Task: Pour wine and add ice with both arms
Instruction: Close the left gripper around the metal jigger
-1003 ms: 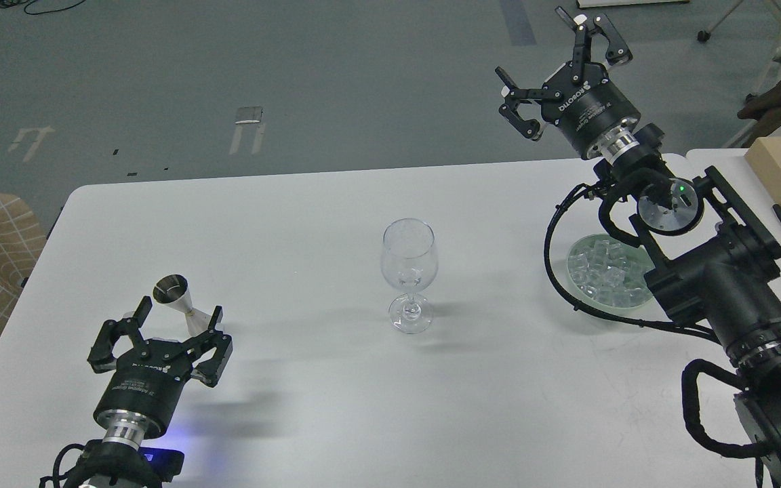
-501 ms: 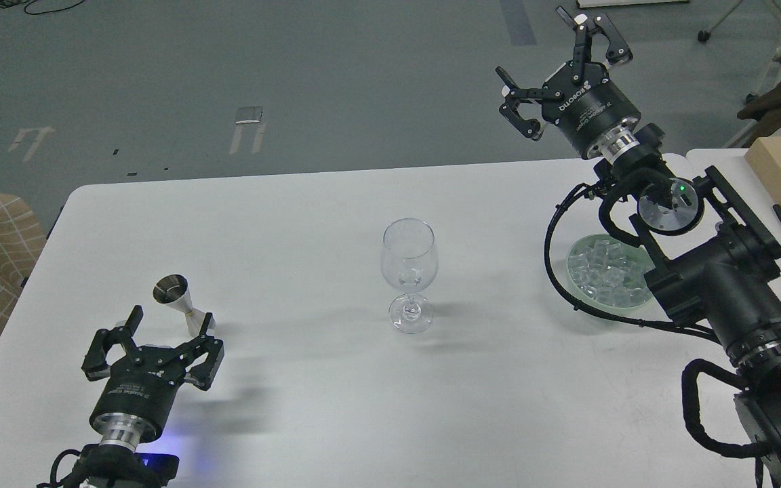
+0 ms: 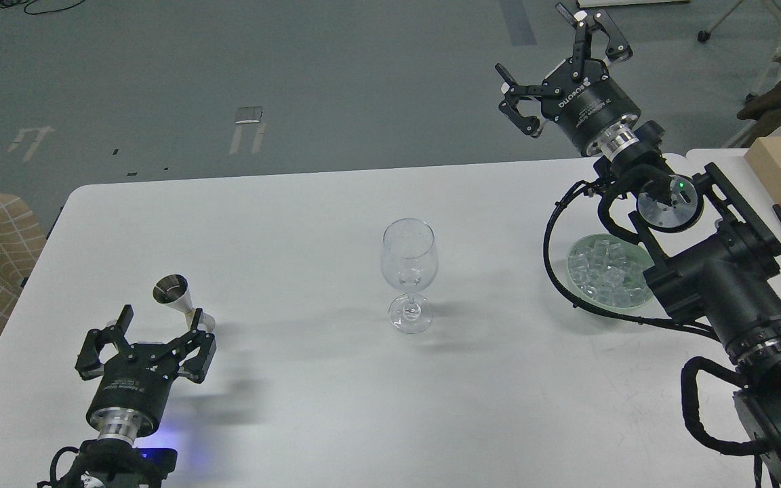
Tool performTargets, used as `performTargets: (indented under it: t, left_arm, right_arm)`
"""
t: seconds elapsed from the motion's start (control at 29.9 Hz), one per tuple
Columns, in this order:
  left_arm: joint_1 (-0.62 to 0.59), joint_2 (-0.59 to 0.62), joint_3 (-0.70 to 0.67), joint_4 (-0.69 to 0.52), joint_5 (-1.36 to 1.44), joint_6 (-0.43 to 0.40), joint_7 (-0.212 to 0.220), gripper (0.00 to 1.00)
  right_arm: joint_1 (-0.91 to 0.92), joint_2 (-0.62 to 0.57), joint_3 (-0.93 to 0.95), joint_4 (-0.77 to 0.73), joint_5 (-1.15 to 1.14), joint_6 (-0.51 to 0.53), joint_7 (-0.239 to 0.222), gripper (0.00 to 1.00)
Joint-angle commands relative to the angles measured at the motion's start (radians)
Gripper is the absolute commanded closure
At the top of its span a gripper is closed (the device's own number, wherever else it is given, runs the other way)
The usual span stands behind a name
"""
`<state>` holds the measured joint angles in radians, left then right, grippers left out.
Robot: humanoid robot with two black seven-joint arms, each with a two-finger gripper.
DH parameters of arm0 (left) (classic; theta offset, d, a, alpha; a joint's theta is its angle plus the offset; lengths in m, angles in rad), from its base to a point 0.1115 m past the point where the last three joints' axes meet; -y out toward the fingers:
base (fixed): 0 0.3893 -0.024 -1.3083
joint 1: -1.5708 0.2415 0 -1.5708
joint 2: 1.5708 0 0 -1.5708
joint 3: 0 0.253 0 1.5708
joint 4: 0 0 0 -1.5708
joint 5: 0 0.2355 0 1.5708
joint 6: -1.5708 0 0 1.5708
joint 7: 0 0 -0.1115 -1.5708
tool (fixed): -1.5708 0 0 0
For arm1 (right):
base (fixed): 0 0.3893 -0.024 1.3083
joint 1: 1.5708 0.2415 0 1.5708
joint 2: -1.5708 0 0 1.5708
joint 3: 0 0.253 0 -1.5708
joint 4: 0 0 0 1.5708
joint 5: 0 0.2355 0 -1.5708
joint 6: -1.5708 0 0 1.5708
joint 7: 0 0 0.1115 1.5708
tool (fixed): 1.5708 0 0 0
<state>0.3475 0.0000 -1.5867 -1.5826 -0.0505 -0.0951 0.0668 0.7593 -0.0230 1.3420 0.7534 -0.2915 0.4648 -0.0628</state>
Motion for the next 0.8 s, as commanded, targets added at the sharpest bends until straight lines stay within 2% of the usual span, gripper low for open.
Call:
performTargets:
  t: [0.0,0.77]
  left_arm:
    - [-0.013,0.000,0.001,0.019,0.000,0.000,-0.001,0.02]
    - [-0.071,0.000,0.004,0.113,-0.022,-0.012,0.008,0.02]
  right_arm:
    - [0.000,0.000,-0.001,0.000,0.000,0.000,0.000,0.00]
    - [0.000,0.000,-0.001,0.001,0.000,-0.002,0.000,0.00]
